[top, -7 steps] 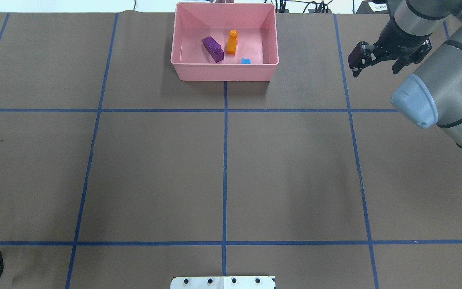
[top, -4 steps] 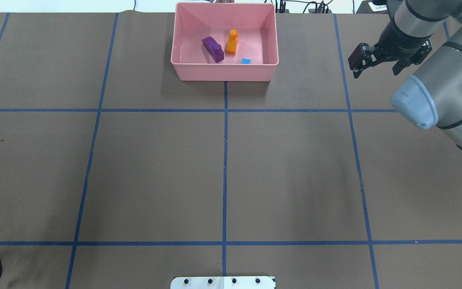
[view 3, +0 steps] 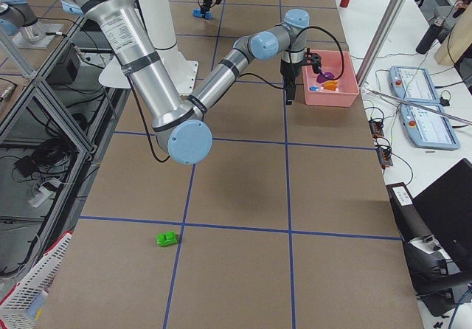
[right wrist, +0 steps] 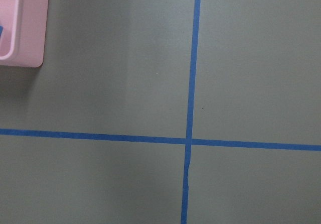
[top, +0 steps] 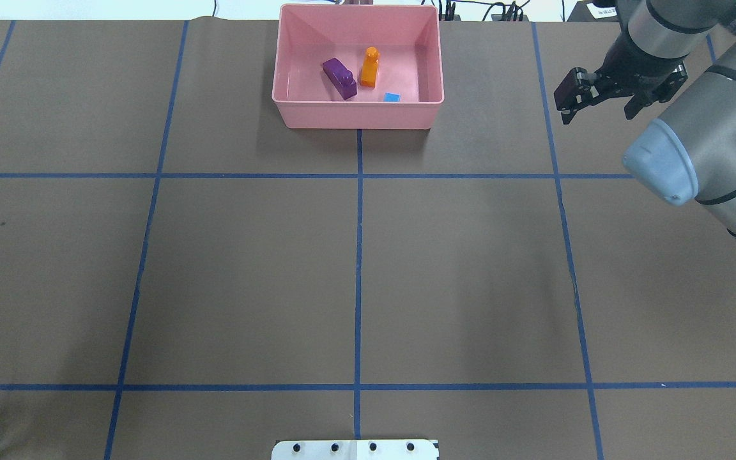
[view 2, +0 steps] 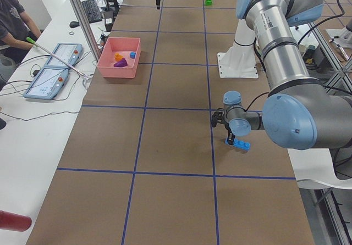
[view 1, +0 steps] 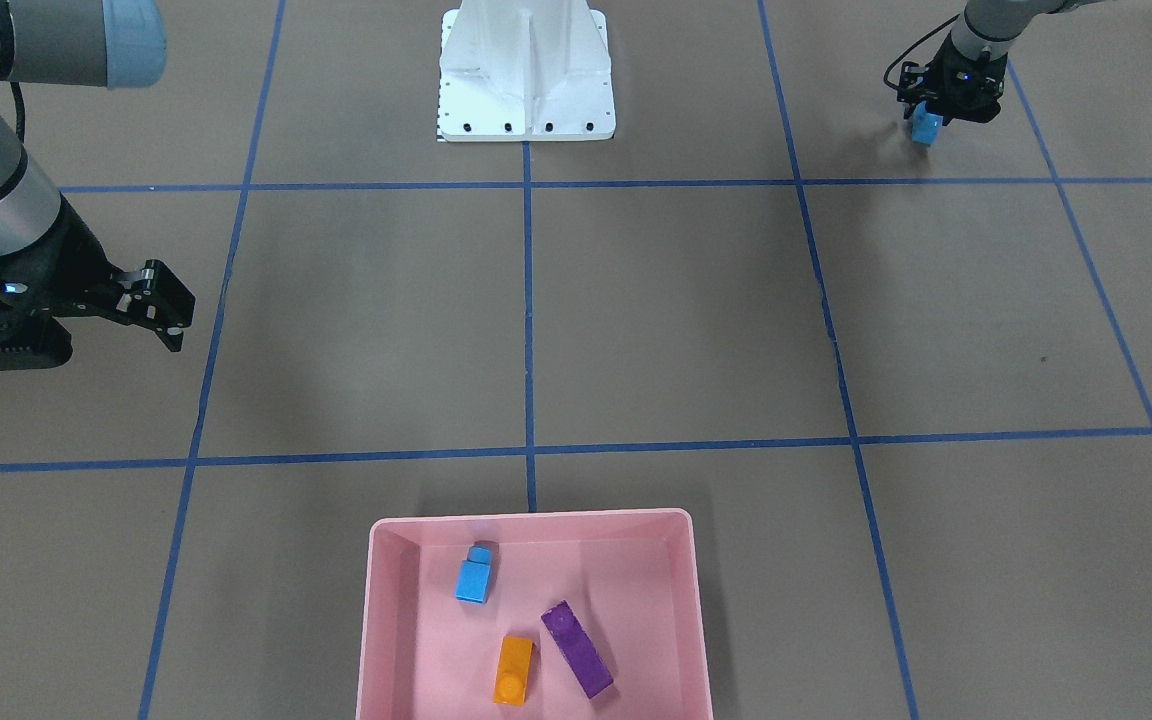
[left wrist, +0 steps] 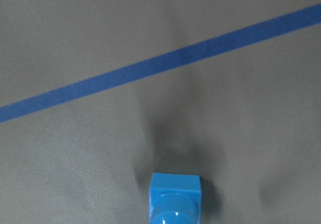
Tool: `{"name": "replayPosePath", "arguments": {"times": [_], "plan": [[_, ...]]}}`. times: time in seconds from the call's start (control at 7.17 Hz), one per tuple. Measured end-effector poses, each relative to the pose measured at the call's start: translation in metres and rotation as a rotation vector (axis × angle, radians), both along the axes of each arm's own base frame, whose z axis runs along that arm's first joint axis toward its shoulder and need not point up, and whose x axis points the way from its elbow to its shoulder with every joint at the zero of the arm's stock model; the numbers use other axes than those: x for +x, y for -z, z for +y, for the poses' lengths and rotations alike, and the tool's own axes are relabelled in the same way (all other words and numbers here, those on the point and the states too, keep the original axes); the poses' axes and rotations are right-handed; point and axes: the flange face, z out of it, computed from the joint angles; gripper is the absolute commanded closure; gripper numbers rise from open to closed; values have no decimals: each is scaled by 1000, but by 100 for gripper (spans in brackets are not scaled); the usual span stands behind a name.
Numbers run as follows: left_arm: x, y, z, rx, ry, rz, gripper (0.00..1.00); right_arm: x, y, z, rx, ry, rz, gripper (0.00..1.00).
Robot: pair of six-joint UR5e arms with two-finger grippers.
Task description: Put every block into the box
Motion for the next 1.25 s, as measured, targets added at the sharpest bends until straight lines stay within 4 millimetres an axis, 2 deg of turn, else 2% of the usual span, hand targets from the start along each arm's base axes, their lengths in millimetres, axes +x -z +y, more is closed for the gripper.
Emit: {"name": "replayPosePath", "arguments": {"times": [0.28,0.42,0.56,0.7,0.84,0.98,1.12,1.25], "plan": [[-4,6,2,-1,-3,14,100,1,-1,0,1,2,1,0],[-14,17,3,-9,9,35,100,2,-3,0,5,8,3,0],[-27,38,6,-30,33,75,100,3,-6,0,9,17,7,0],[-32,65,7,-68,59,128,100,6,-11,1,15,30,12,0],[-24,94,6,-107,81,193,100,10,-19,1,19,43,20,0],[-6,122,4,-142,107,270,100,15,-31,2,24,60,30,0],[12,146,-3,-168,137,341,100,23,-46,6,23,75,45,0],[21,165,-17,-184,169,405,100,36,-72,16,9,86,66,0]]}}
